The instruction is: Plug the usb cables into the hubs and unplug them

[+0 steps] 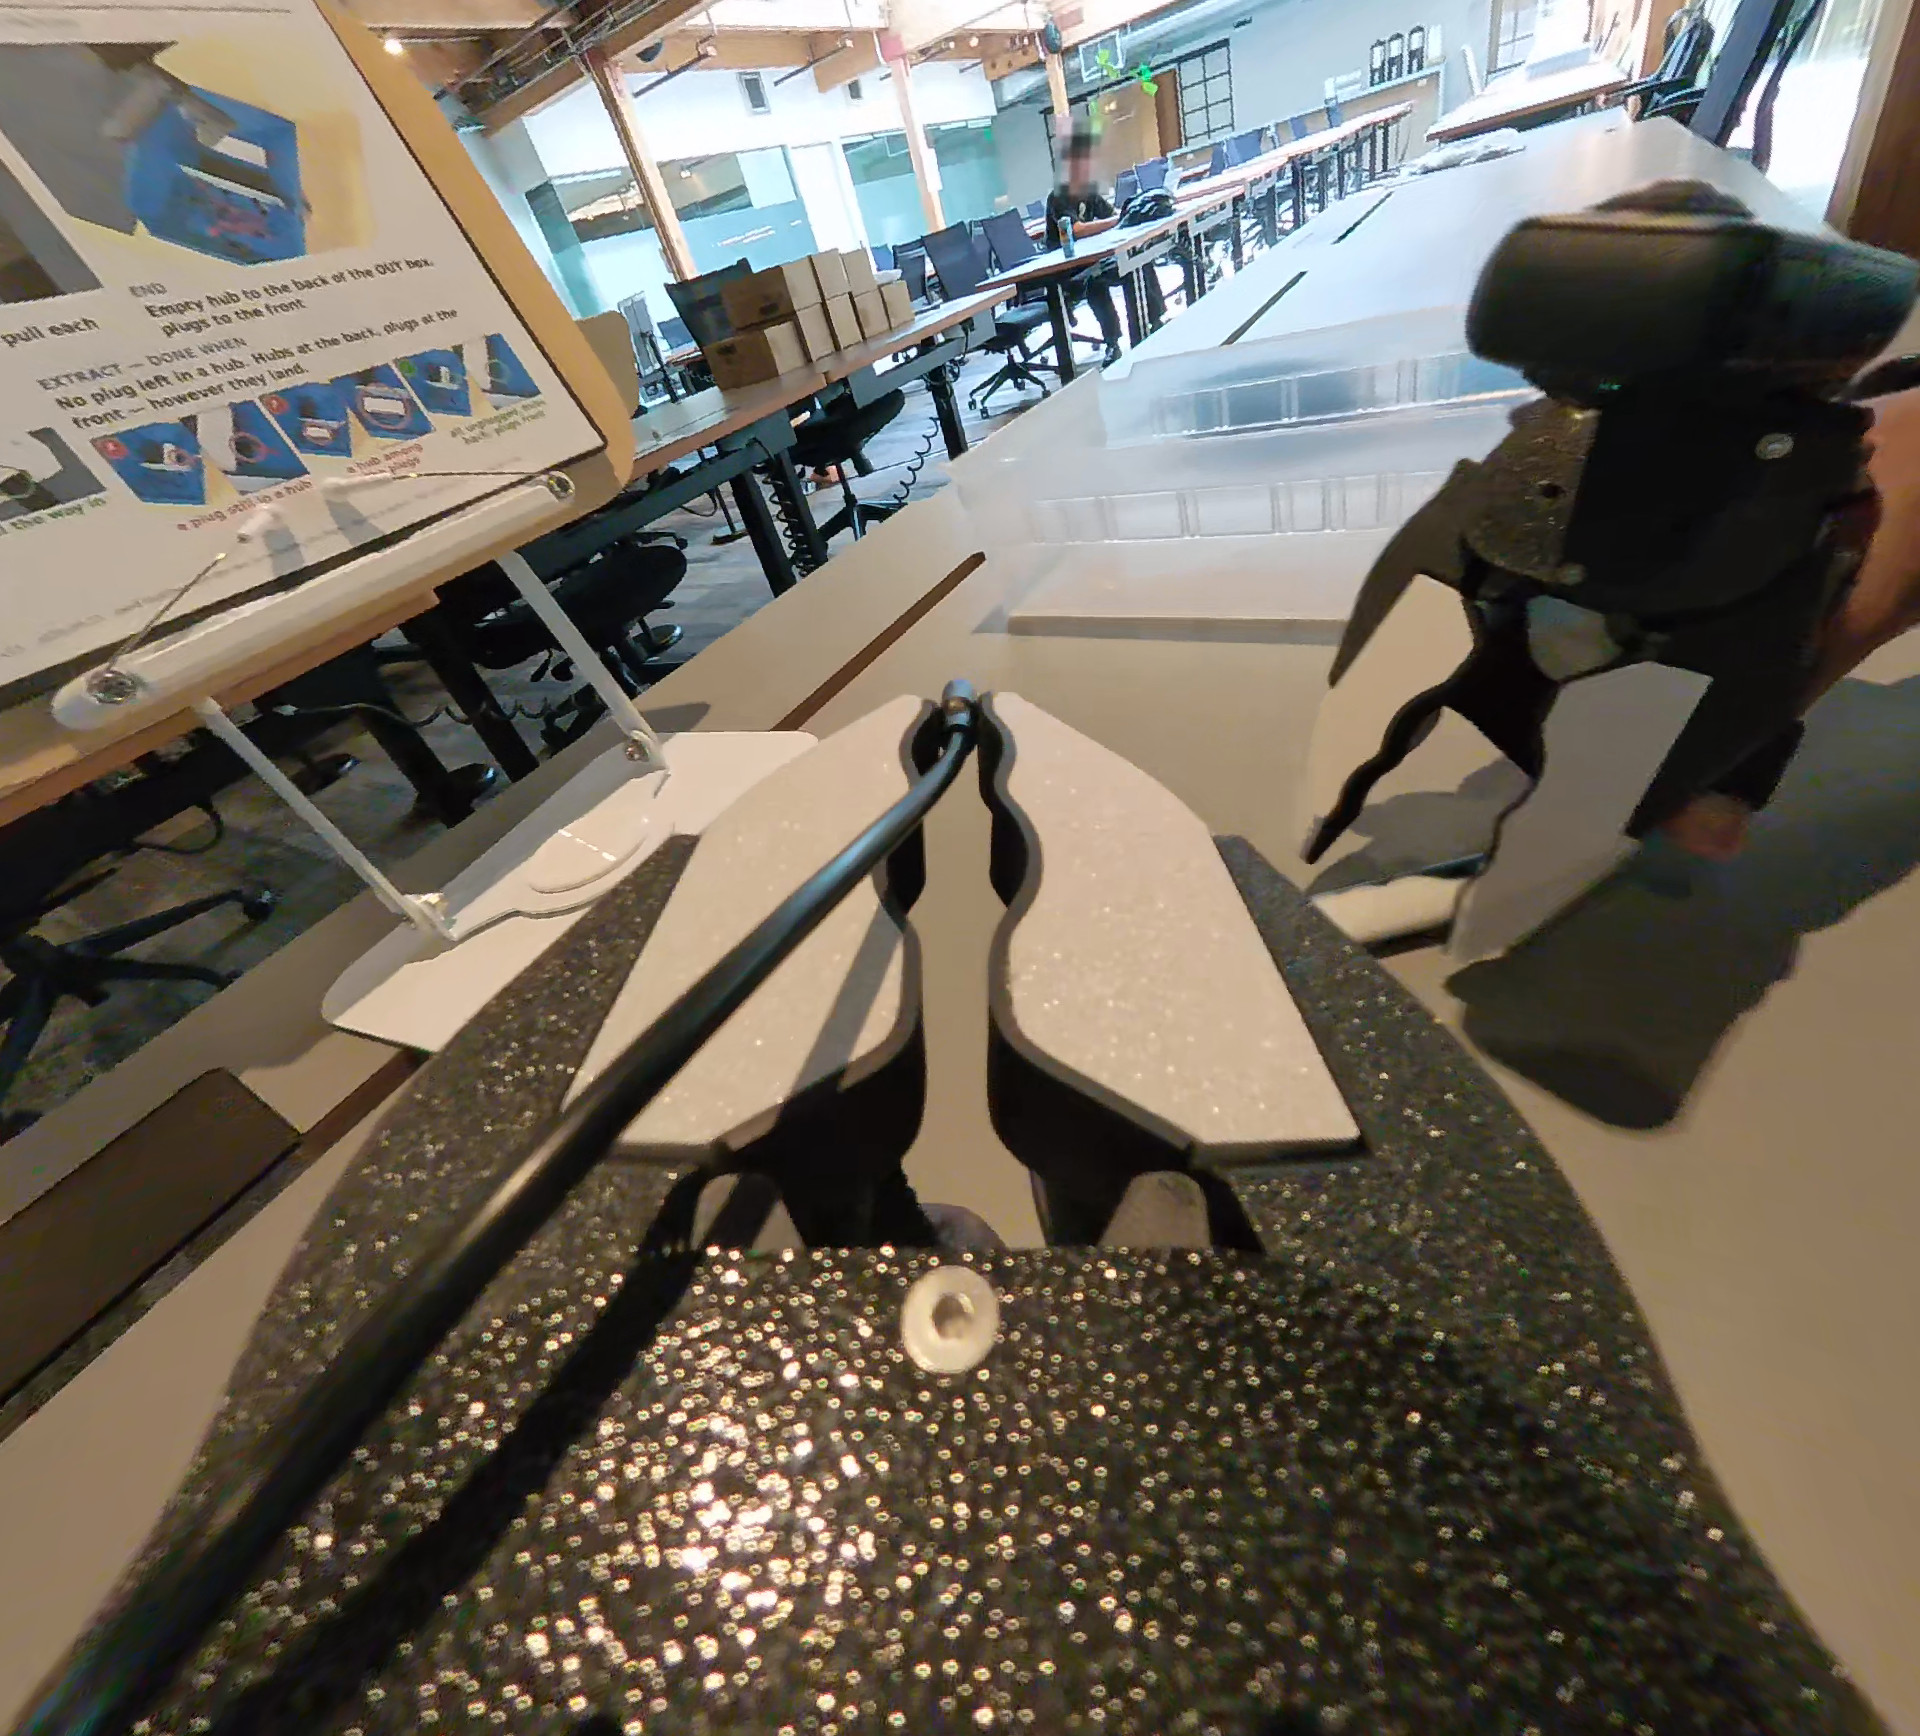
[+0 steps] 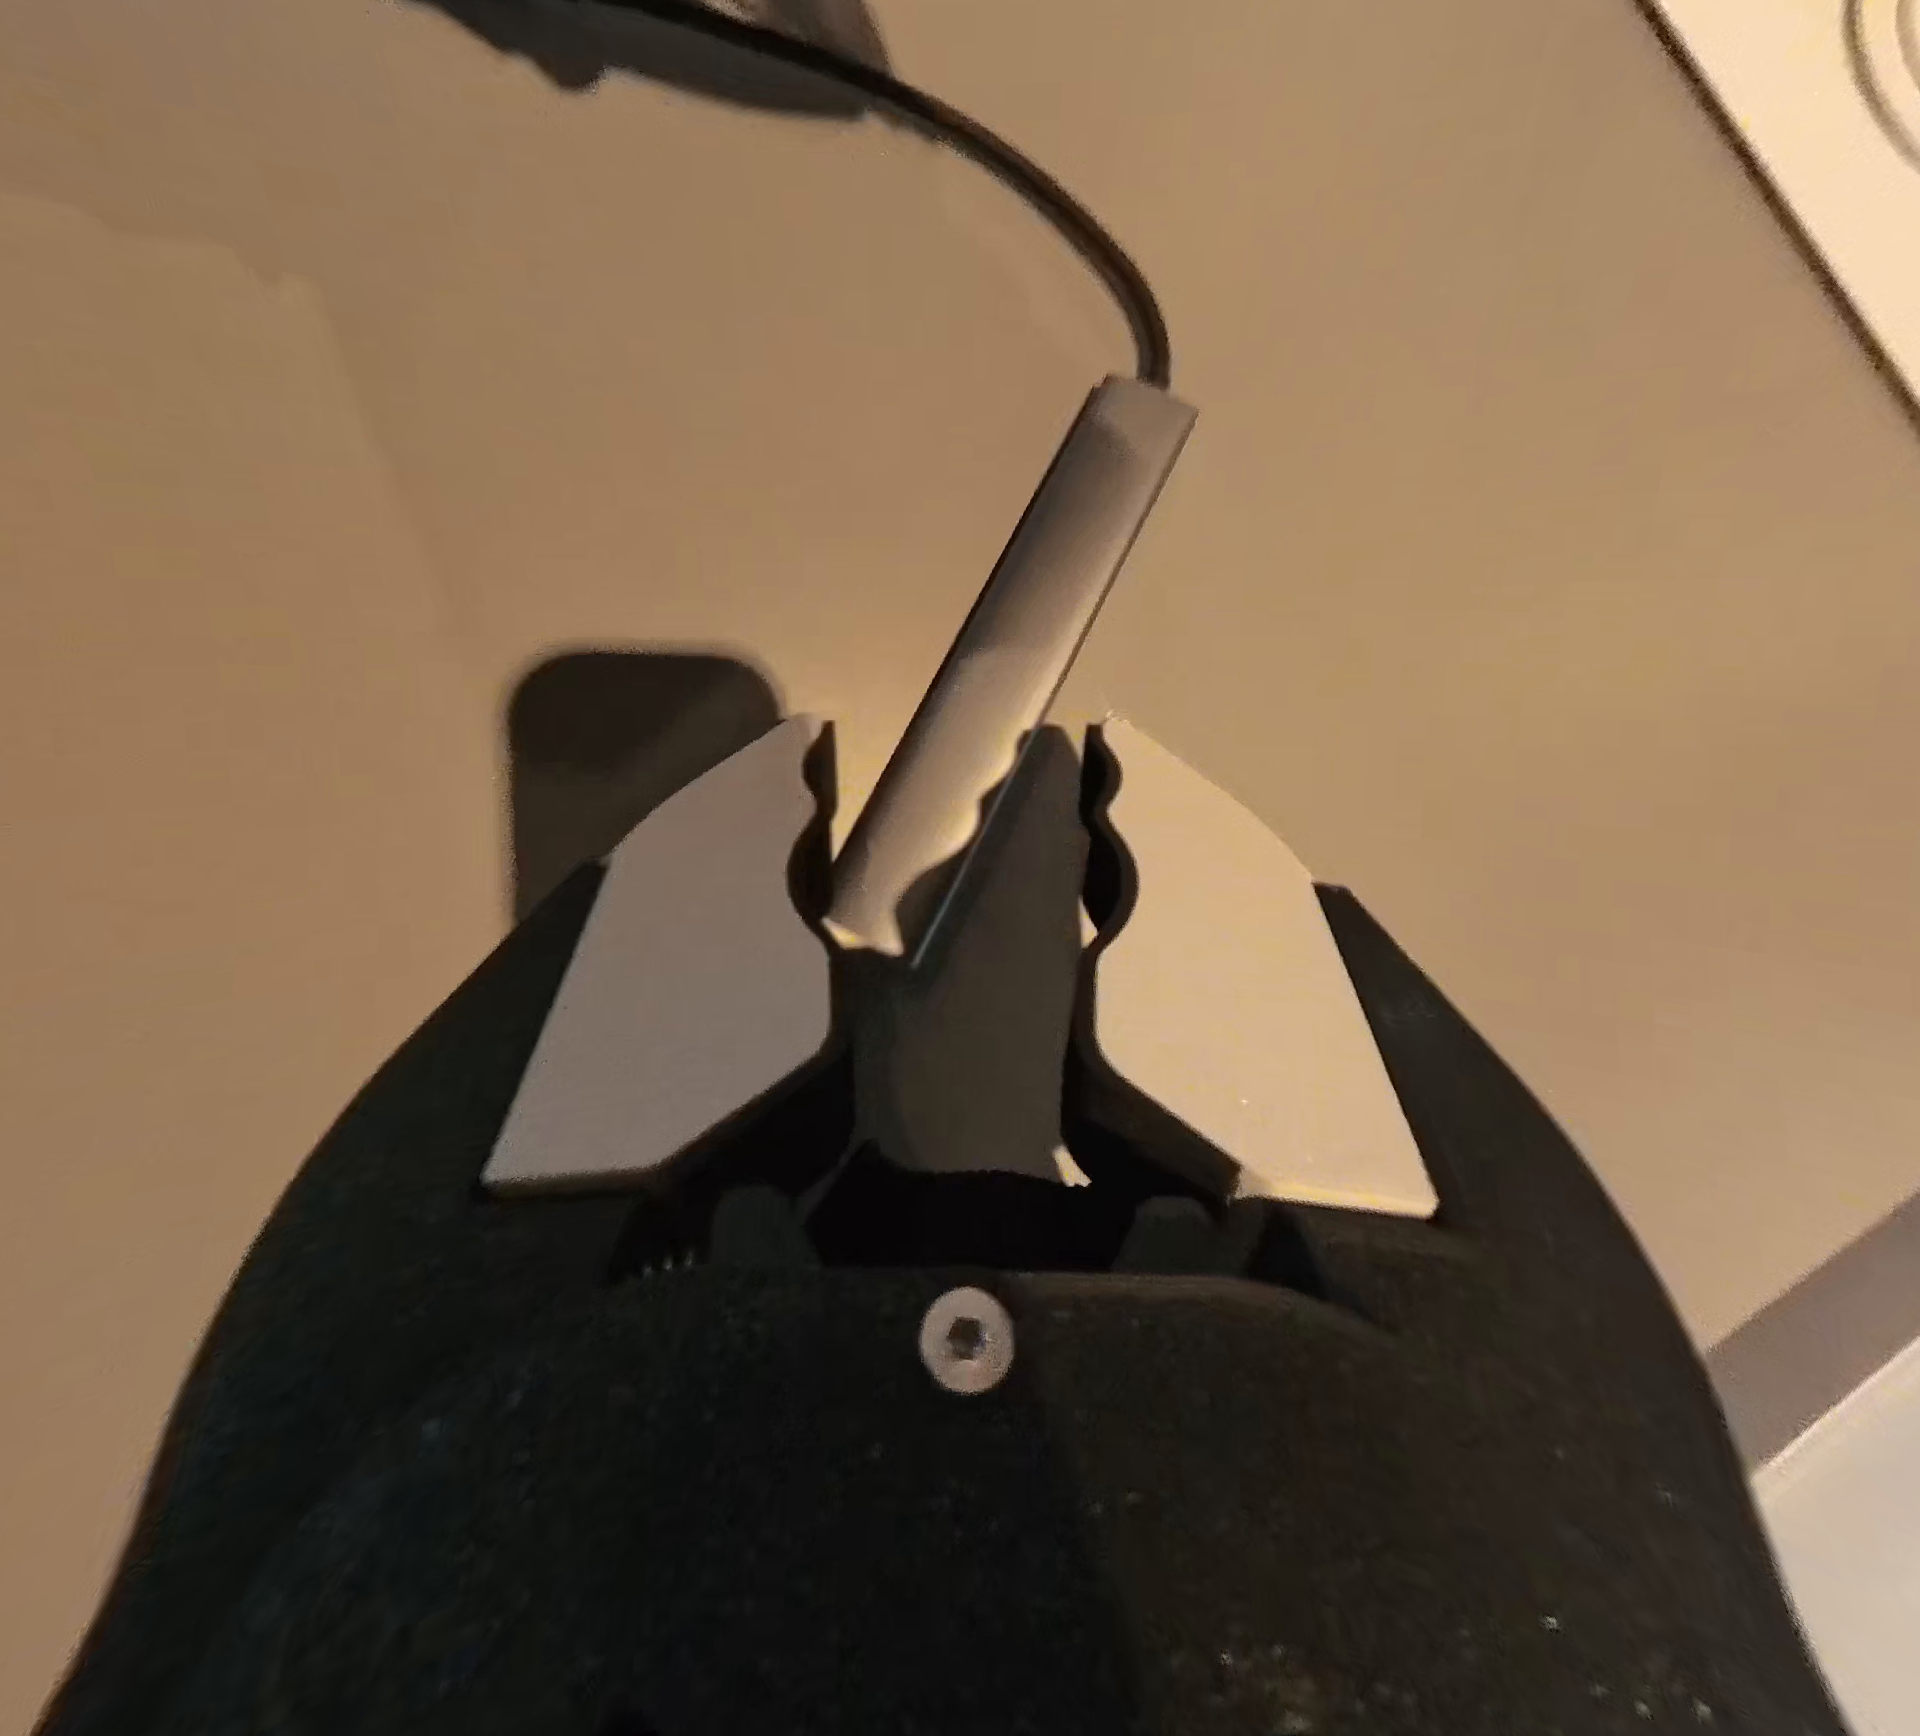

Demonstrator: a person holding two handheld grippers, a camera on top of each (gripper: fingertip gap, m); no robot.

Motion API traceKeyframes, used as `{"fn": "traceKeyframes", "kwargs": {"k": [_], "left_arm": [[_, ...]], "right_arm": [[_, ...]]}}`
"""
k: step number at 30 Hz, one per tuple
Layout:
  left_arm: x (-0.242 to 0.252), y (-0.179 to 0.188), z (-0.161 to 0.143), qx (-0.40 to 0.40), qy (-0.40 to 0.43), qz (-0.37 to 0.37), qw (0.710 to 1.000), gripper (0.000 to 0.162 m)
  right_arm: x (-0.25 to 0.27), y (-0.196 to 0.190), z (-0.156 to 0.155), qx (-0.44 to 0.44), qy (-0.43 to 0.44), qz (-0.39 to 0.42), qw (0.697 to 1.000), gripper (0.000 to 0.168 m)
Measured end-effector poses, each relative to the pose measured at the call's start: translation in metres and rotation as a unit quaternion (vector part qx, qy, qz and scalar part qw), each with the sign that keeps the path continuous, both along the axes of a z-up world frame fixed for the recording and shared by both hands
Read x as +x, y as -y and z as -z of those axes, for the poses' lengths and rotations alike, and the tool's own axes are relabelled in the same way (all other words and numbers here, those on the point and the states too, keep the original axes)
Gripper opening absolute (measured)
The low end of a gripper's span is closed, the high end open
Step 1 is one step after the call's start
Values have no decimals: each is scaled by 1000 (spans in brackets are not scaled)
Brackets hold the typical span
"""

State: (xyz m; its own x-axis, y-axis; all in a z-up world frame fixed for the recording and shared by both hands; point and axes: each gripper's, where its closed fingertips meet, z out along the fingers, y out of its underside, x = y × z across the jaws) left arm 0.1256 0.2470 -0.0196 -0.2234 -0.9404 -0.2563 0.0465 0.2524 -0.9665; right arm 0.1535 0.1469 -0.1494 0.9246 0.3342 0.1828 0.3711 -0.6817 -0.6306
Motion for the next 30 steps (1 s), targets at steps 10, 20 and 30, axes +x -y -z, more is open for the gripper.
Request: {"fn": "traceKeyframes", "kwargs": {"k": [10,20,30], "left_arm": [[1,3,1,-13,0,10,1000,6],[-1,20,-3,36,0,26,999,6],[-9,30,-14,77,18,36,996,6]], "right_arm": [[1,22,11,17,-48,94,994,29],[3,23,6,13,-95,126,987,21],[-15,52,-18,42,-293,128,947,21]]}}
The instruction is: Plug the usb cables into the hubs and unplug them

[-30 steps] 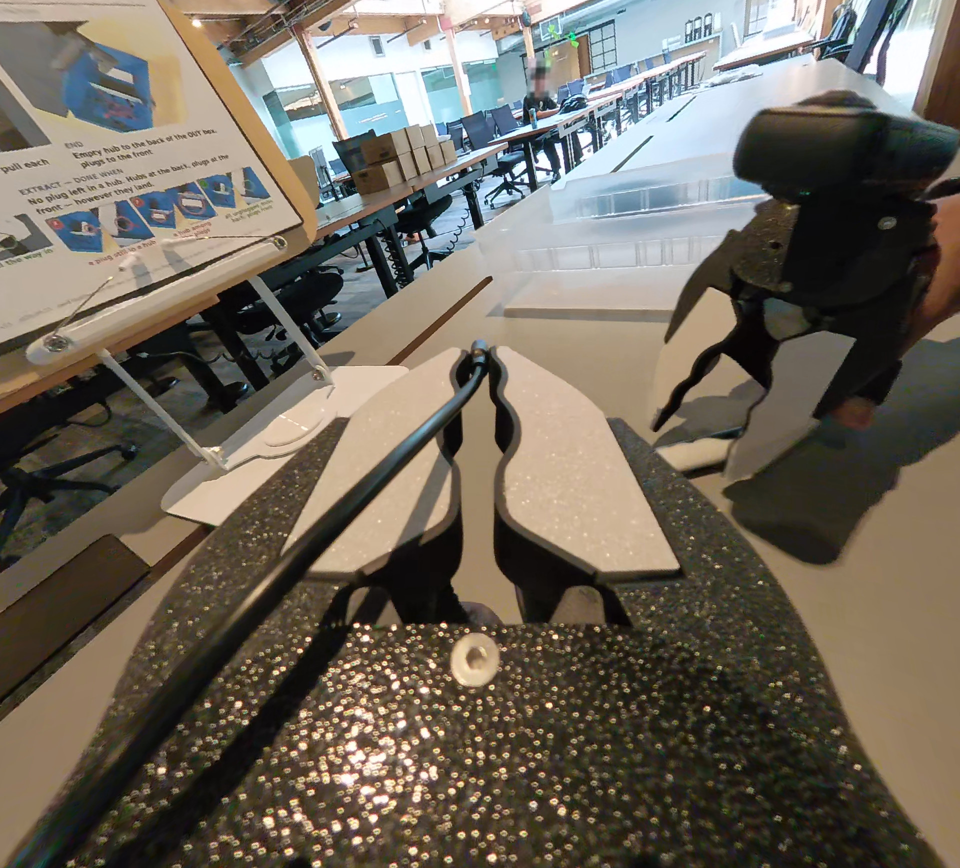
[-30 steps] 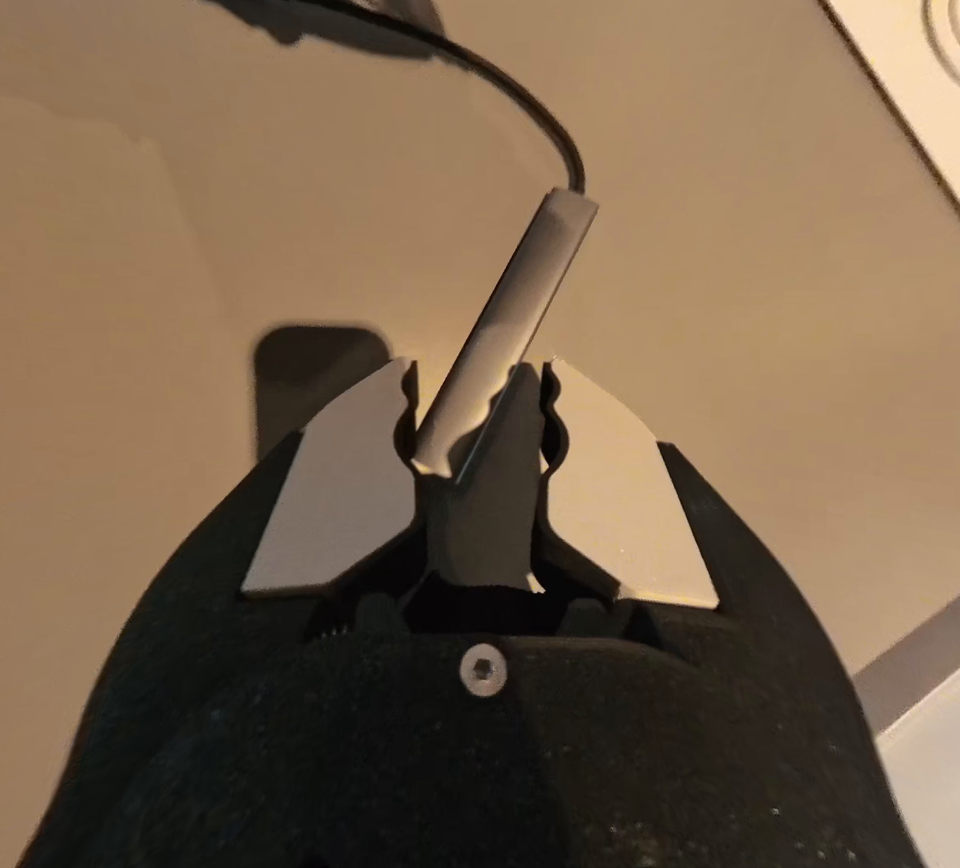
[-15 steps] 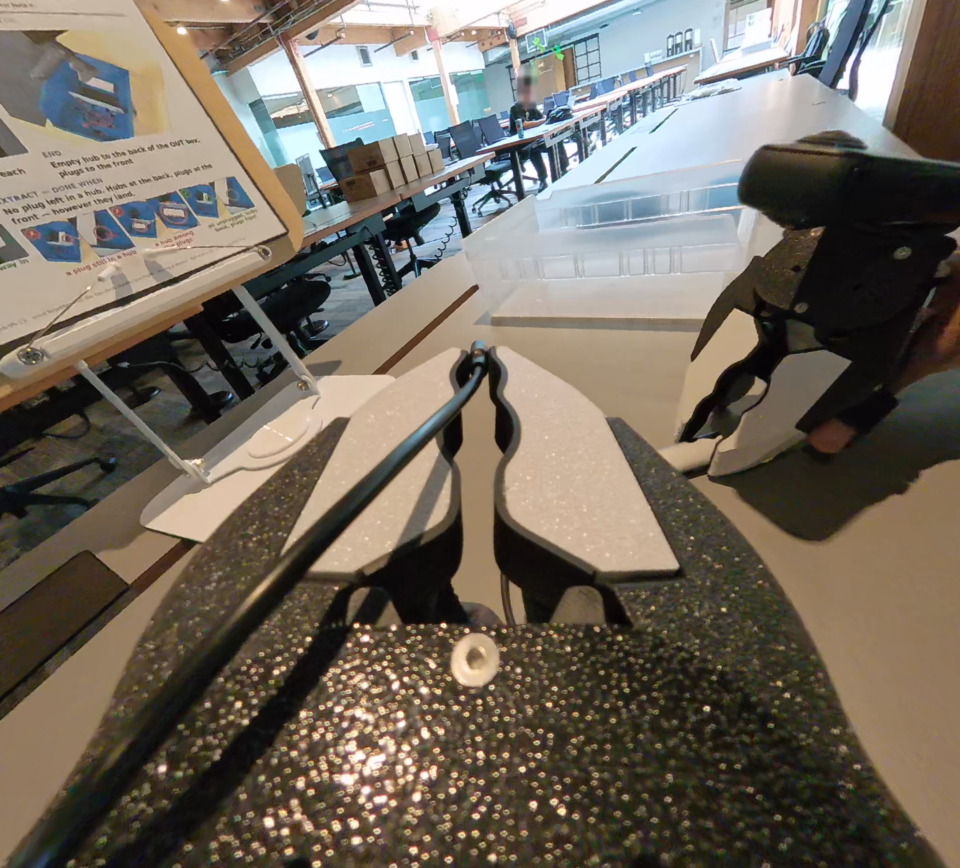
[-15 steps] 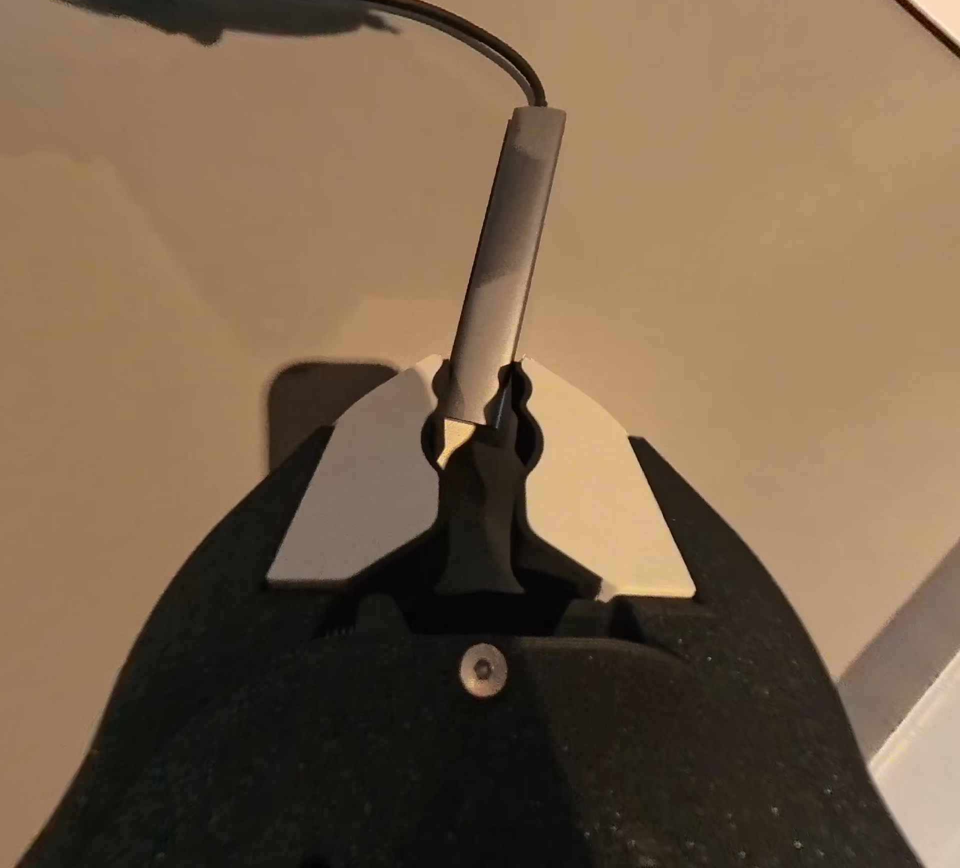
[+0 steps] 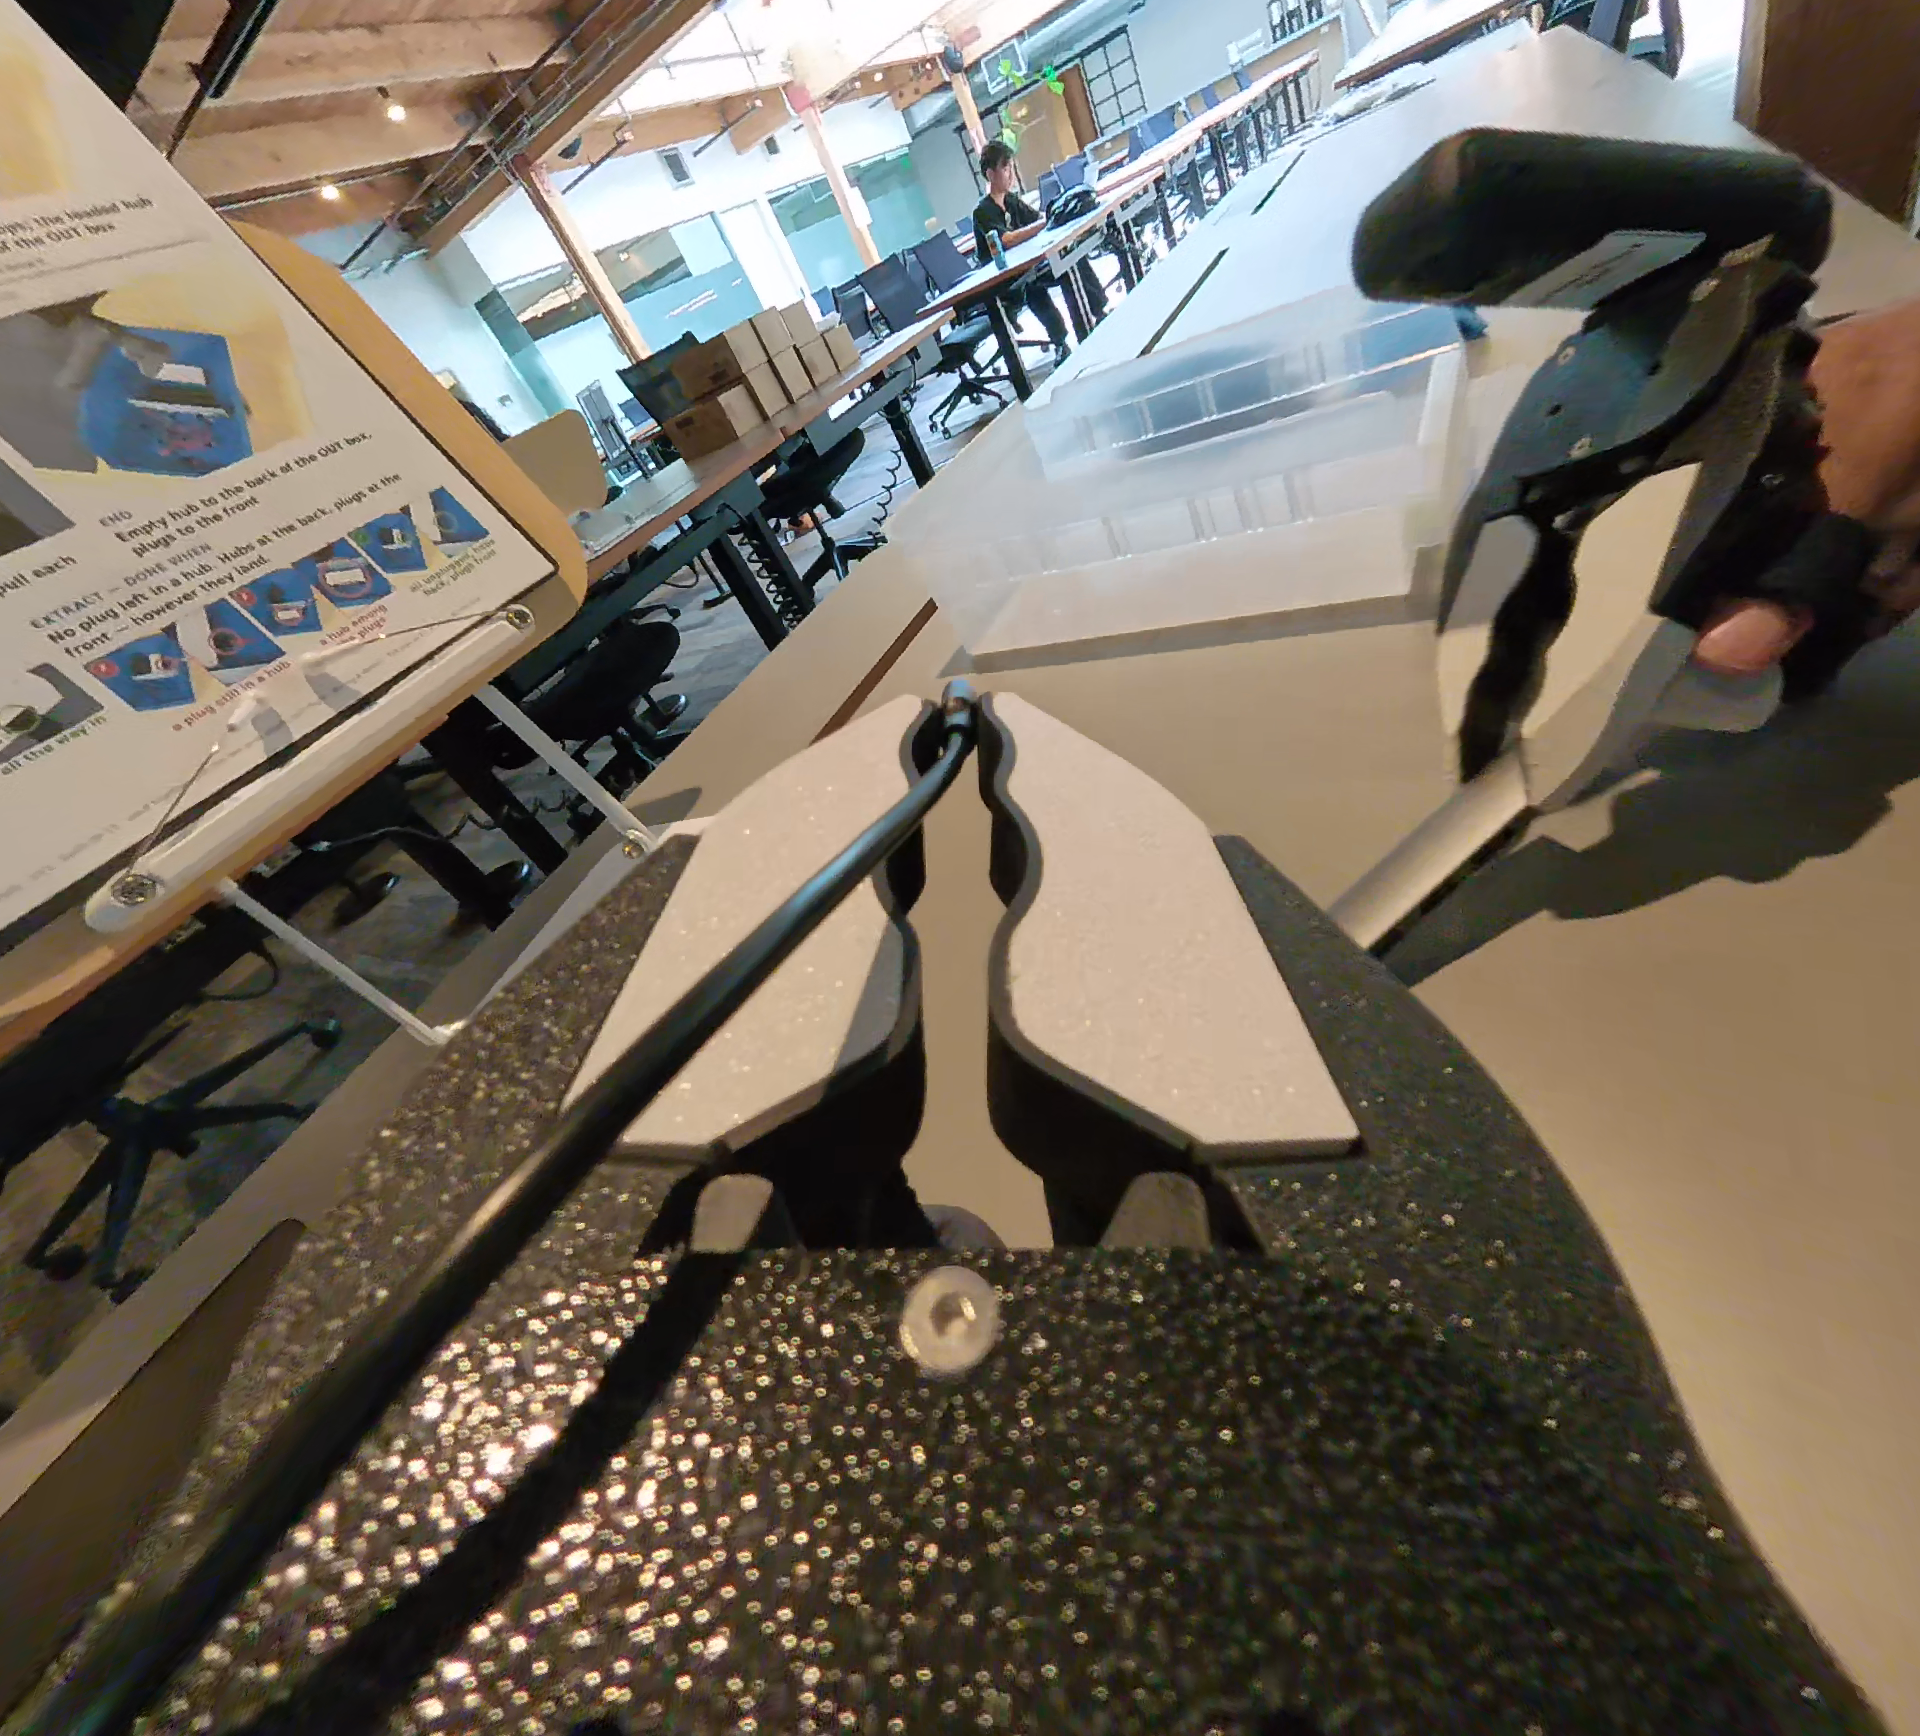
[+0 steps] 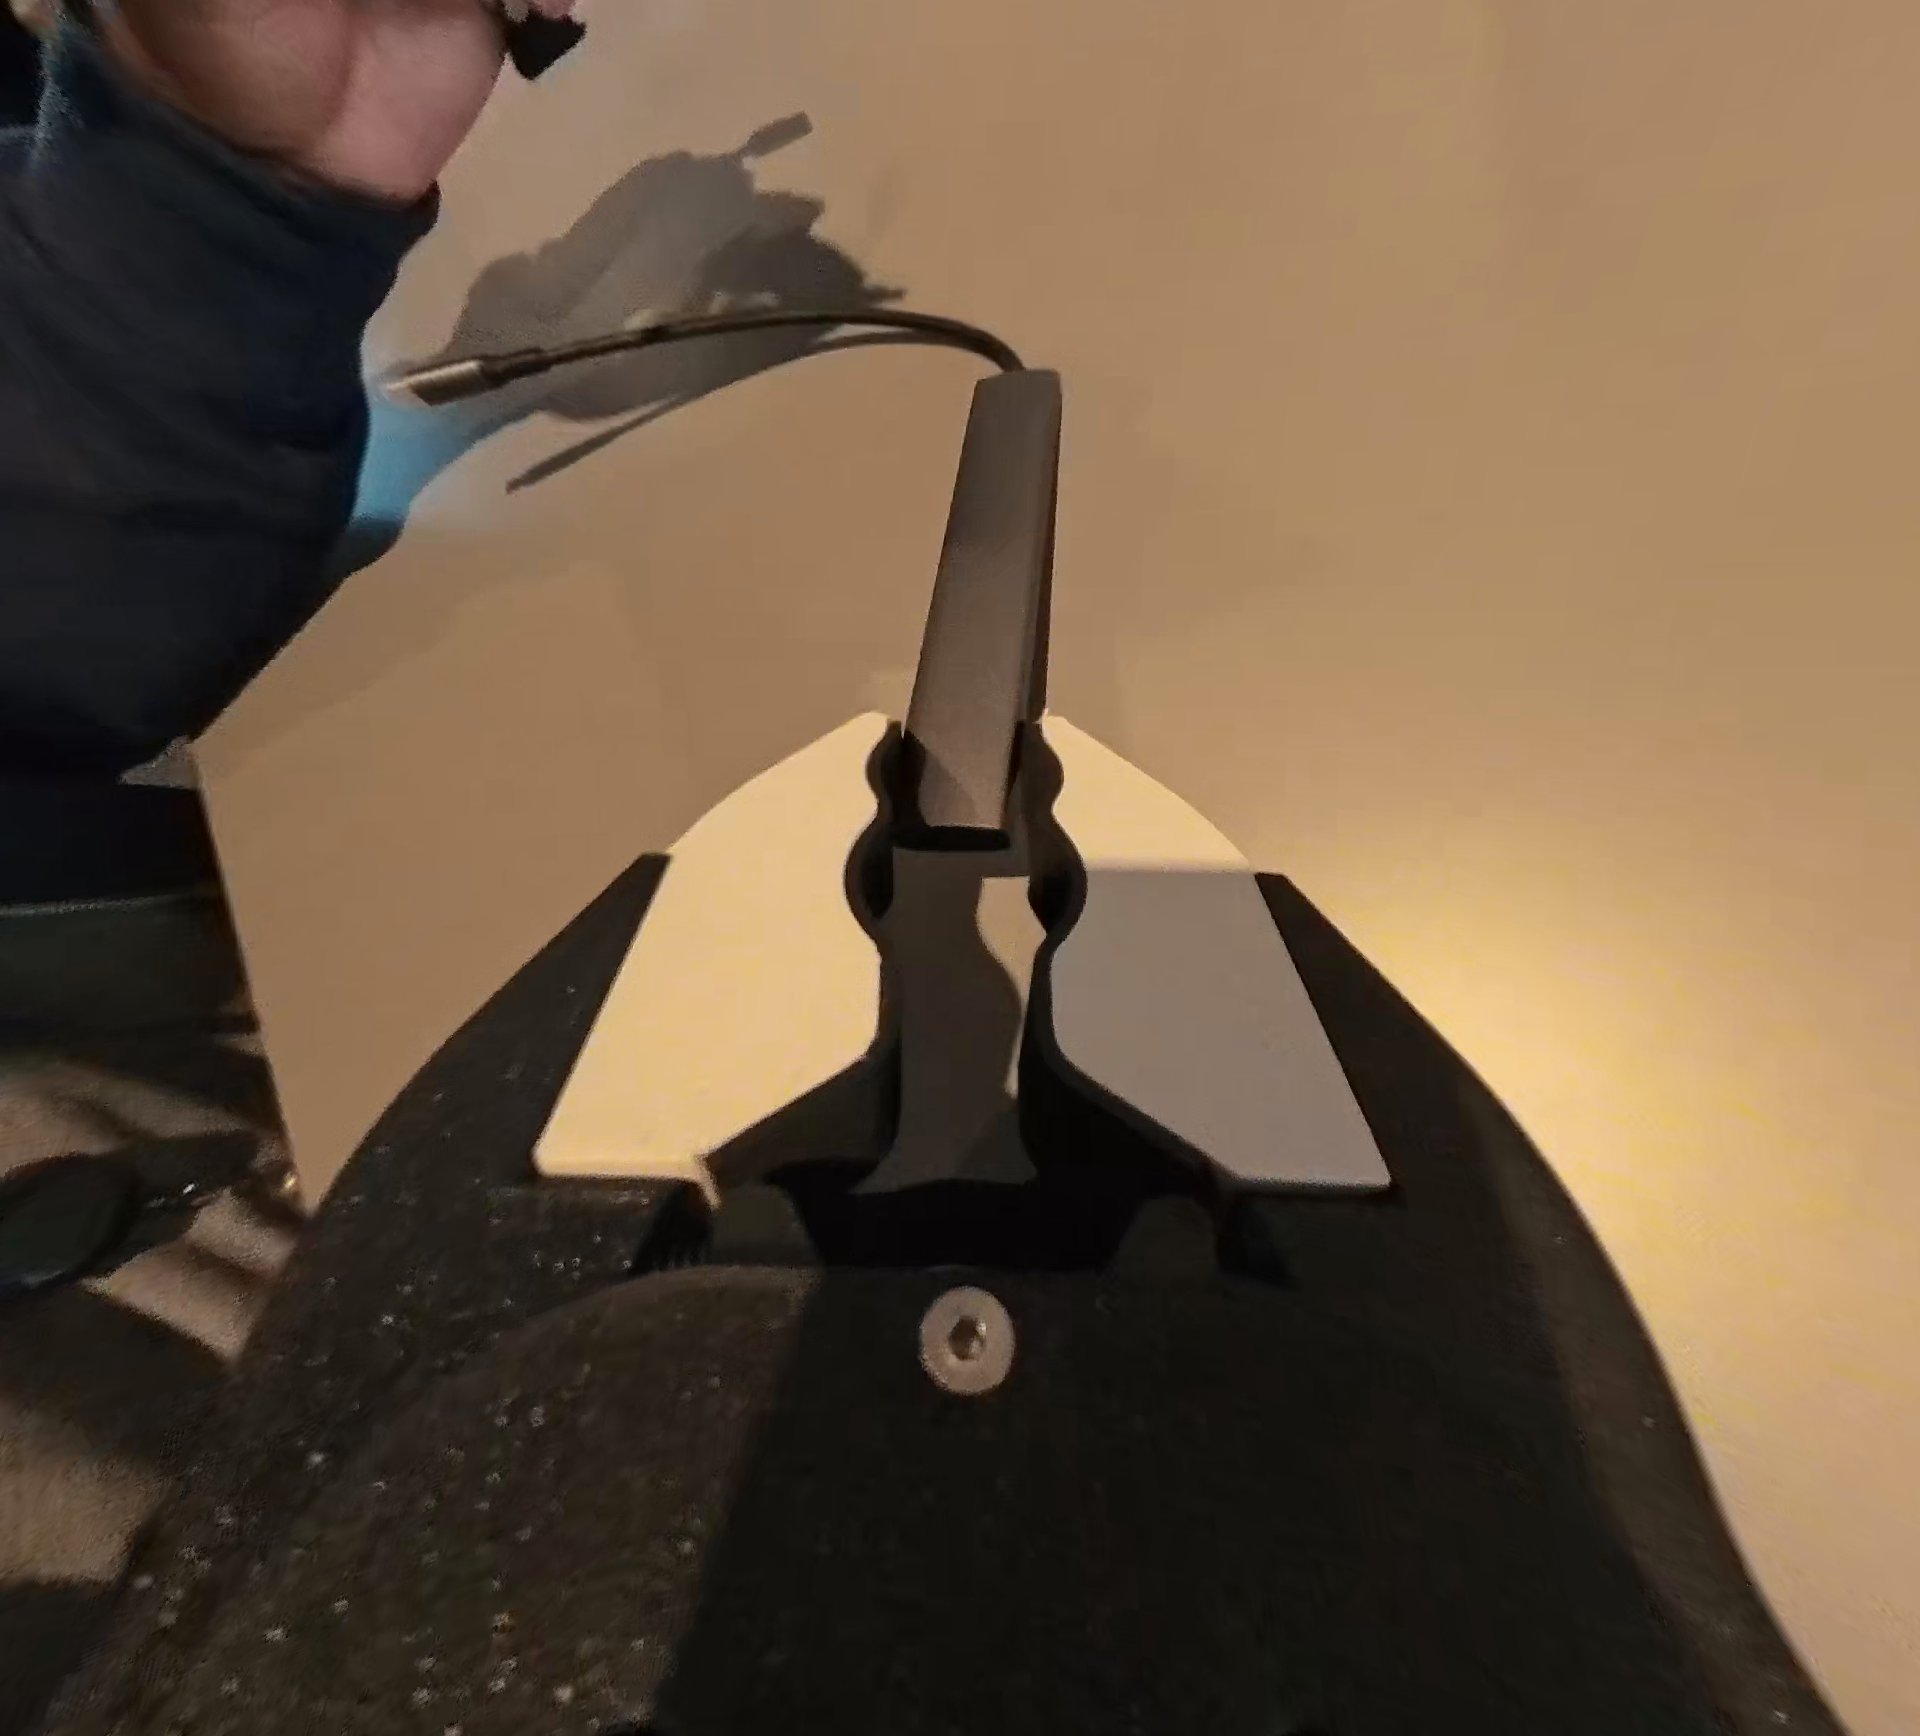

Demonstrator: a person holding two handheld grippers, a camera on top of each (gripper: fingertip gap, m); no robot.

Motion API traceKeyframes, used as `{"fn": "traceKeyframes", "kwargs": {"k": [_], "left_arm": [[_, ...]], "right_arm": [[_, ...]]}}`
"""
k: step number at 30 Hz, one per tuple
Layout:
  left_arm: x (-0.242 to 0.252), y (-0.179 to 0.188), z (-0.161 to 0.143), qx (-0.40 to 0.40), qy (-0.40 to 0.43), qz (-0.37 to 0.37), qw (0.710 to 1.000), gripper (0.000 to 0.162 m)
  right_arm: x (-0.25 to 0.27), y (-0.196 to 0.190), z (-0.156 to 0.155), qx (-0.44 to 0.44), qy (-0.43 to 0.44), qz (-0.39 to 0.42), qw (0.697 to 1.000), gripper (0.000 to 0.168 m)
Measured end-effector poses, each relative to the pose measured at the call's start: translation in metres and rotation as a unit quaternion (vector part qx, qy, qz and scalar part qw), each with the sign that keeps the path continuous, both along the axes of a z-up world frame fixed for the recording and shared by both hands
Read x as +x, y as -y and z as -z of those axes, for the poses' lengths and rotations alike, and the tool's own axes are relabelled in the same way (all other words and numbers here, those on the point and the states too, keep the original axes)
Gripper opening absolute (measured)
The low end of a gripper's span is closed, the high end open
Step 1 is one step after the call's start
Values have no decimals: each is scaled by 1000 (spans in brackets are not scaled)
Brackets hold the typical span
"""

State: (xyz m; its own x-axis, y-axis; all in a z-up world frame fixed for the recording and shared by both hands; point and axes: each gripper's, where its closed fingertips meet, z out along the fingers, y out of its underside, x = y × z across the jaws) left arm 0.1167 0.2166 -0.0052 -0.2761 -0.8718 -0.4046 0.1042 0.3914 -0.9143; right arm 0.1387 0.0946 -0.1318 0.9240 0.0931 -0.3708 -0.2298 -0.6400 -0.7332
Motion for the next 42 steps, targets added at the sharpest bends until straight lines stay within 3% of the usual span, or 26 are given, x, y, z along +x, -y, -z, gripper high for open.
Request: {"fn": "traceKeyframes", "kwargs": {"k": [10,21,26,35,38,42], "left_arm": [[-13,46,-1,14,13,65,998,6],[-36,131,41,92,2,95,991,6],[-36,130,44,80,-7,97,992,6],[-37,121,46,71,-12,95,993,6],[-37,124,46,78,-12,98,992,6],[-37,123,45,77,-9,99,992,6]], "right_arm": [[-37,79,-10,7,-8,11,1000,21],[-83,138,10,5,100,80,992,21],[-93,148,13,25,187,108,976,22],[-91,161,9,72,293,-3,953,34],[-74,167,-9,102,383,-68,915,34],[-48,159,-20,127,545,-231,796,36]]}}
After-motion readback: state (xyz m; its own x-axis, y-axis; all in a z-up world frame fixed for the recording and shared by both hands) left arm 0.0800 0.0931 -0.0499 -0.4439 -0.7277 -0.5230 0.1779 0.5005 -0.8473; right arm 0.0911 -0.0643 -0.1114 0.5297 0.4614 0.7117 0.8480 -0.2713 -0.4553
